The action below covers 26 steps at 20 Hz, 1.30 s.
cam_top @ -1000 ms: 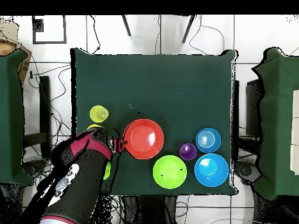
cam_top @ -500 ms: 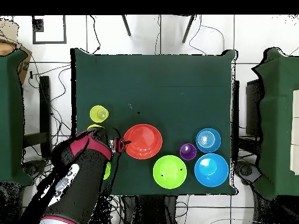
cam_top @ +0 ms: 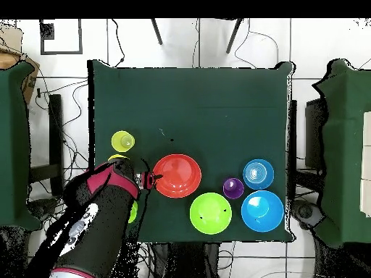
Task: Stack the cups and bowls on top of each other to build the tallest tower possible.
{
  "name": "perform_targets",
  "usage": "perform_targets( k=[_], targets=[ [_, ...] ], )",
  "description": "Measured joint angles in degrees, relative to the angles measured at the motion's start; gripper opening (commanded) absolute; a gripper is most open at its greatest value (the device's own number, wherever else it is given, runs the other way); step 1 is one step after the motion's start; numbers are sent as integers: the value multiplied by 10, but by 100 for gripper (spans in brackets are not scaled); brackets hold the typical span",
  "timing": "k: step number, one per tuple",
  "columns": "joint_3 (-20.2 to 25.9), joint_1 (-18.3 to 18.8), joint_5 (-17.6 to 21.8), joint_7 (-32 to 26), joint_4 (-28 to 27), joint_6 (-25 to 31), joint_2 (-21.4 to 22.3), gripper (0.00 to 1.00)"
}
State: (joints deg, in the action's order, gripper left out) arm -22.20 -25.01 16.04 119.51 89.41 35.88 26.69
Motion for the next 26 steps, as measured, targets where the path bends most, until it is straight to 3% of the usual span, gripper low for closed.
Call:
perform_targets(
  k=[26],
  targets=[
    [0, 13, 0, 0, 0, -14, 5, 100]
  ],
)
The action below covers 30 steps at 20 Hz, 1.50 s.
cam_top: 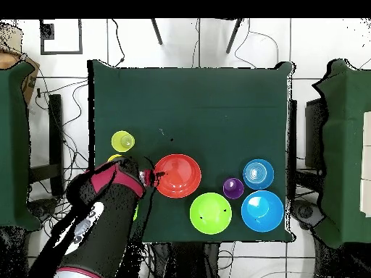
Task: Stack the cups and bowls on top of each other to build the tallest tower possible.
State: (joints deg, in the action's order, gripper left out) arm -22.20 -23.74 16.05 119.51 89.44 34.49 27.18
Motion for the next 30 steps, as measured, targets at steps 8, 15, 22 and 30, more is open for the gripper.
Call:
perform_targets(
  k=[8, 15, 22, 30],
  targets=[
    [1, 11, 0, 0, 0, -21, 8, 100],
    [12, 33, -8, 0, 8, -54, 19, 100],
    [28, 58, -22, 0, 25, -95, 19, 100],
    [37, 69, -31, 0, 40, -122, 18, 100]
  ],
)
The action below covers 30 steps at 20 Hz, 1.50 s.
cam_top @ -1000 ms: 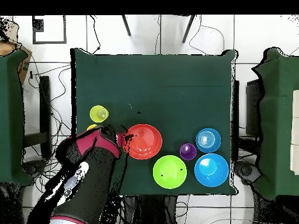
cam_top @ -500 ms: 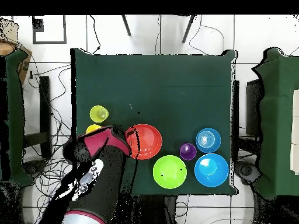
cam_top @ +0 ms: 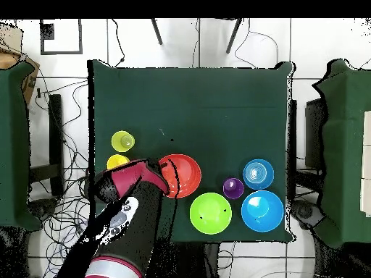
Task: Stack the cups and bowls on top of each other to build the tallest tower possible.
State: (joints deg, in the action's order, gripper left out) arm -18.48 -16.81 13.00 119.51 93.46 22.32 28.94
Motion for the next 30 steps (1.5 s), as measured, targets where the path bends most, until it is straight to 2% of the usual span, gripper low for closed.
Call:
perform_targets(
  k=[20, 30],
  targets=[
    [-3, -14, -28, 0, 6, 0, -12, 100],
    [-15, -23, -41, 0, 7, -5, -51, 100]
  ],
)
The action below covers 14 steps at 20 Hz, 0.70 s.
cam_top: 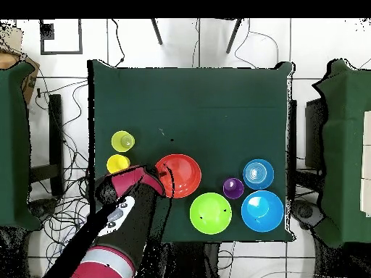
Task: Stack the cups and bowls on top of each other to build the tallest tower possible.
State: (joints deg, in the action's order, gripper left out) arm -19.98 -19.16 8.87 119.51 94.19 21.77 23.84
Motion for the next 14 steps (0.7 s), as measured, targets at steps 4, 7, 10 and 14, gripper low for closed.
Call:
perform_targets(
  k=[4, 7, 10, 14],
  targets=[
    [-5, -4, -1, 0, 0, -7, -13, 100],
    [-9, -7, -3, 0, 1, -9, -22, 100],
    [-11, -11, -5, 0, 1, -9, -28, 100],
    [-13, -17, -8, 0, 1, -9, -32, 100]
  ],
)
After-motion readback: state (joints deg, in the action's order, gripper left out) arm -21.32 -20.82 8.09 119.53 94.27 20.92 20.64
